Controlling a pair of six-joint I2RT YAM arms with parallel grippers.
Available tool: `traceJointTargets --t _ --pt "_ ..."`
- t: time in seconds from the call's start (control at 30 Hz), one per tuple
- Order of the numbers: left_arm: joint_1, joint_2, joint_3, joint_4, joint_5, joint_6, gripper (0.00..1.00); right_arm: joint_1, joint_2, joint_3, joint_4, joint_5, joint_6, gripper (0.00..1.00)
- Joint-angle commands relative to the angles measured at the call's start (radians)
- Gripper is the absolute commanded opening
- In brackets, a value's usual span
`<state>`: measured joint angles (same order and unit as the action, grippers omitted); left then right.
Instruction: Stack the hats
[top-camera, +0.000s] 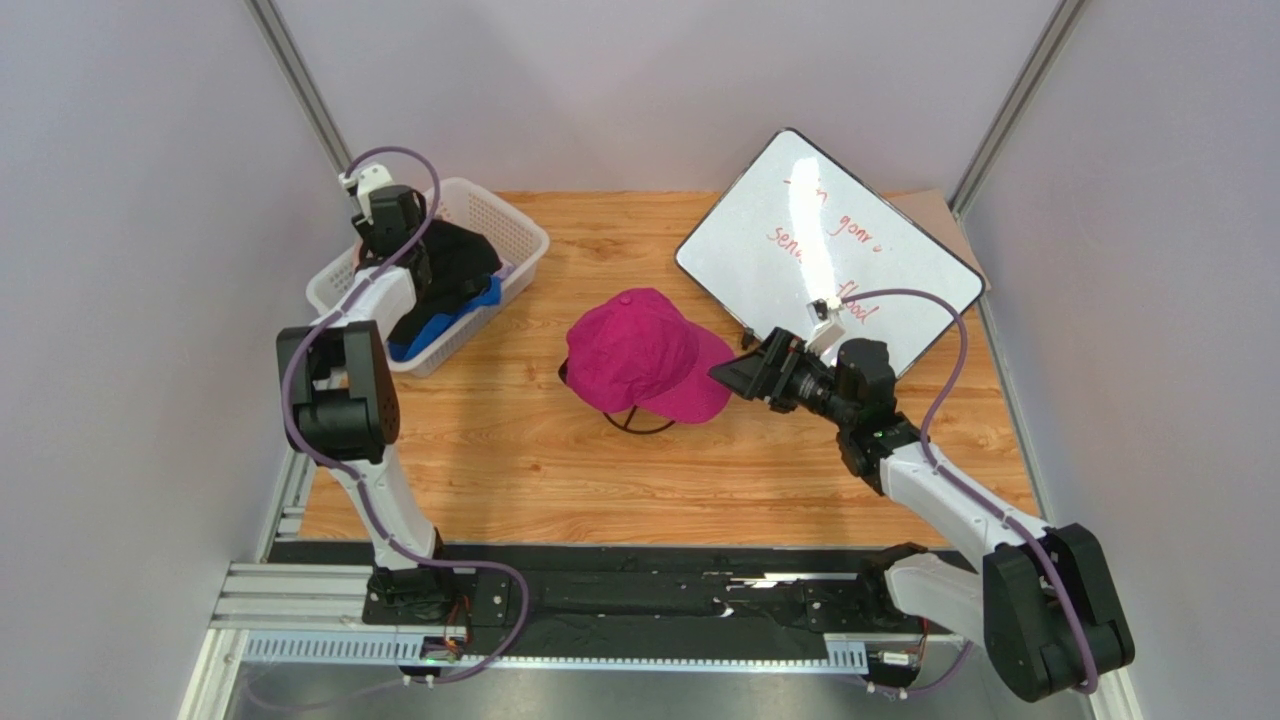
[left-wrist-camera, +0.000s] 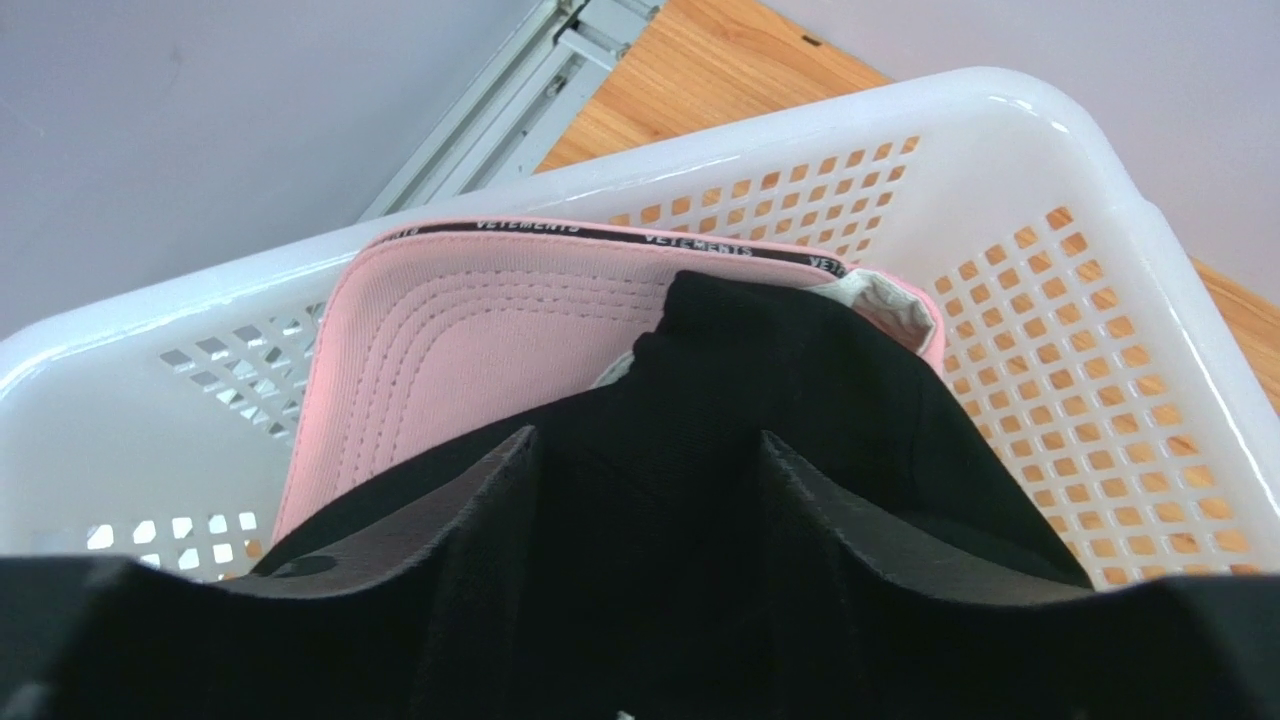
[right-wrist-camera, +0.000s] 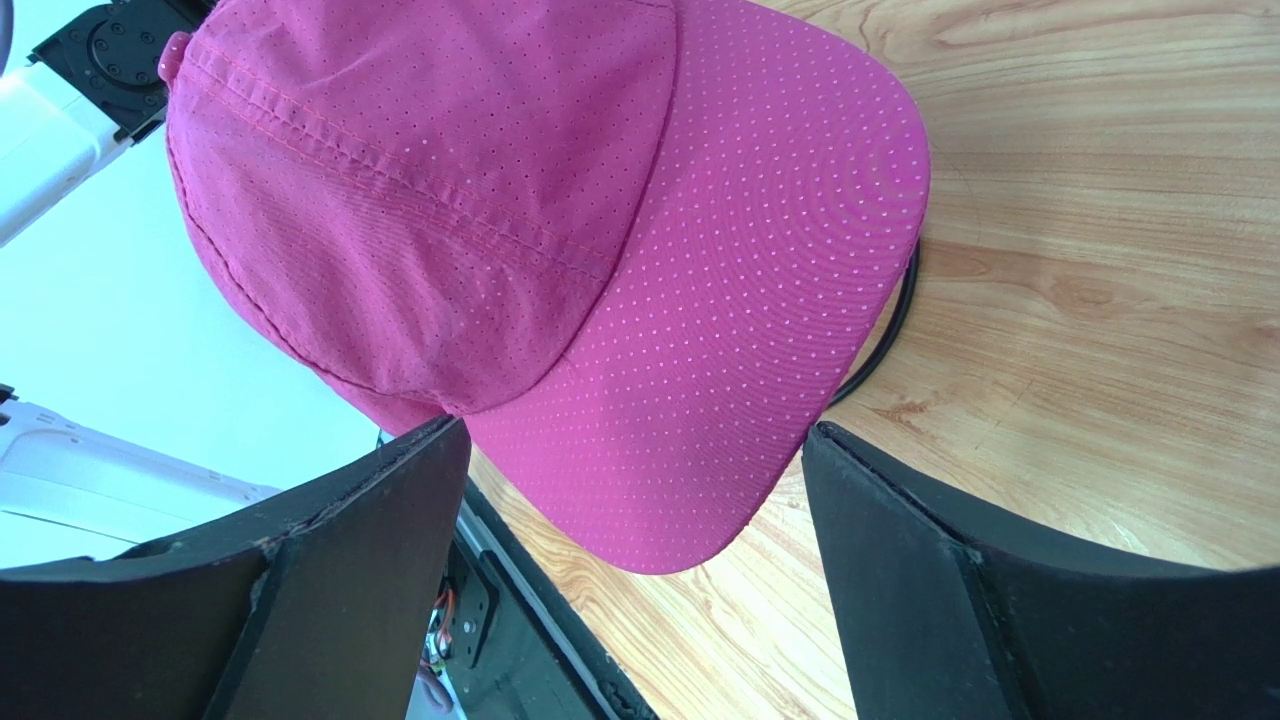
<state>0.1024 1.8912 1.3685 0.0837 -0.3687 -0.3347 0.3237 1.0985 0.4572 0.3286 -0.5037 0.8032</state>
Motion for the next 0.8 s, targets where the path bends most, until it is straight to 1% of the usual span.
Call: traceJointTargets --t 0.0,0.03,0.1,0.13,0.17,0.3,0.53,0.63,0.77 --pt "0.014 0.008 0.030 -0.009 0.002 0.003 0.49 -0.002 -0.011 0.032 0.015 -0.004 -0.016 0.88" --pt "0.014 0.008 0.032 -0.009 0.010 0.003 0.37 -0.002 -0.011 0.032 0.015 -0.002 -0.016 0.88" --pt "0.016 0.008 0.037 -0.012 0.017 0.003 0.24 -0.002 -0.012 0.032 0.013 -0.002 -0.018 0.88" --pt "0.016 0.003 0.037 -0.015 0.028 0.003 0.06 -0.002 -0.017 0.032 0.010 -0.001 -0.016 0.88" --pt "0.014 -0.003 0.031 -0.016 0.030 0.002 0.00 0.000 -0.019 0.032 0.009 -0.001 -0.016 0.88" --pt "0.014 -0.095 -0.032 0.033 0.034 -0.015 0.00 -0.002 -0.029 0.035 0.000 0.001 -0.021 0.88" --pt "0.014 -0.303 -0.068 0.031 0.069 -0.015 0.00 -0.002 -0.031 0.035 0.000 -0.001 -0.022 0.88" --pt "0.013 -0.366 -0.078 0.027 0.091 -0.018 0.00 -0.002 -0.028 0.034 0.007 0.001 -0.021 0.88" --pt "0.013 -0.412 -0.065 -0.013 0.108 -0.015 0.00 0.000 -0.026 0.035 0.009 -0.006 -0.021 0.88"
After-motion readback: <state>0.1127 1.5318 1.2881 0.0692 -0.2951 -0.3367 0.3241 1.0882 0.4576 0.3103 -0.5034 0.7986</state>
